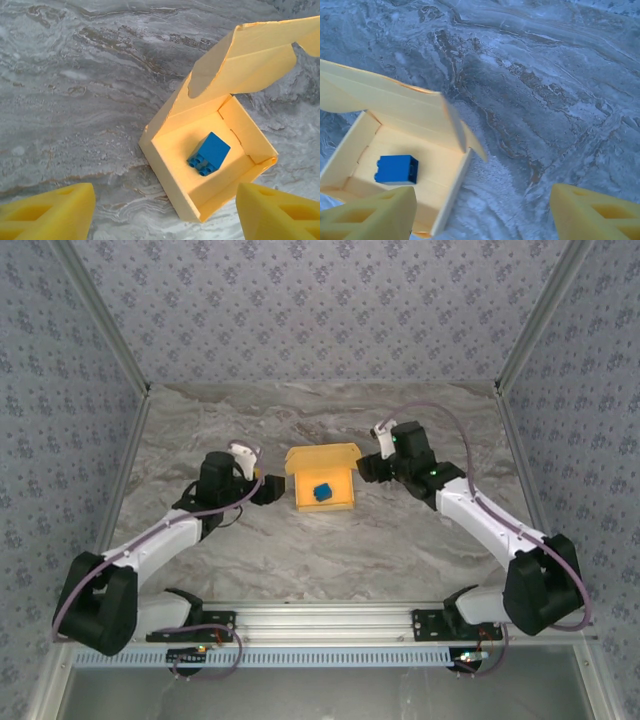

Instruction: Fold the paper box

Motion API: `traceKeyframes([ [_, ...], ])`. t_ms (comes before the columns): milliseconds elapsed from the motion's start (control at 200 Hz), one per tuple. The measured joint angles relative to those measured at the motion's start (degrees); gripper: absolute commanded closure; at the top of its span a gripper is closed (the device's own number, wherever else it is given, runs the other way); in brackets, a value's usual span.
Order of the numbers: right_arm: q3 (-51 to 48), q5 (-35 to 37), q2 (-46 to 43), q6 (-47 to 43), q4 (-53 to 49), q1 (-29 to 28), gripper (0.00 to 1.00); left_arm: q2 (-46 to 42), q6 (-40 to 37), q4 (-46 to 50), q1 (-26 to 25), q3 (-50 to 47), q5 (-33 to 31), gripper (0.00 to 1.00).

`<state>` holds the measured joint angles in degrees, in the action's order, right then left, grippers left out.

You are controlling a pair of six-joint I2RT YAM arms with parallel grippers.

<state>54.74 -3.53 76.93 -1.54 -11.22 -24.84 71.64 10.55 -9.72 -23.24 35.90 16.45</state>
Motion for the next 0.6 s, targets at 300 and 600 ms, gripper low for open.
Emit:
traceKeyframes([
  [300,-0.15,-8.57,7.37,-10.60,6.32,2.01,0.40,9.60,-8.70,-0.90,-0.44,6.38,0.44,0.34],
  [600,2.01,-9.64,13.40,-14.32,8.20,1.95,0.56,15.37,-12.74,-0.50,-2.71,11.39,-0.37,0.45],
])
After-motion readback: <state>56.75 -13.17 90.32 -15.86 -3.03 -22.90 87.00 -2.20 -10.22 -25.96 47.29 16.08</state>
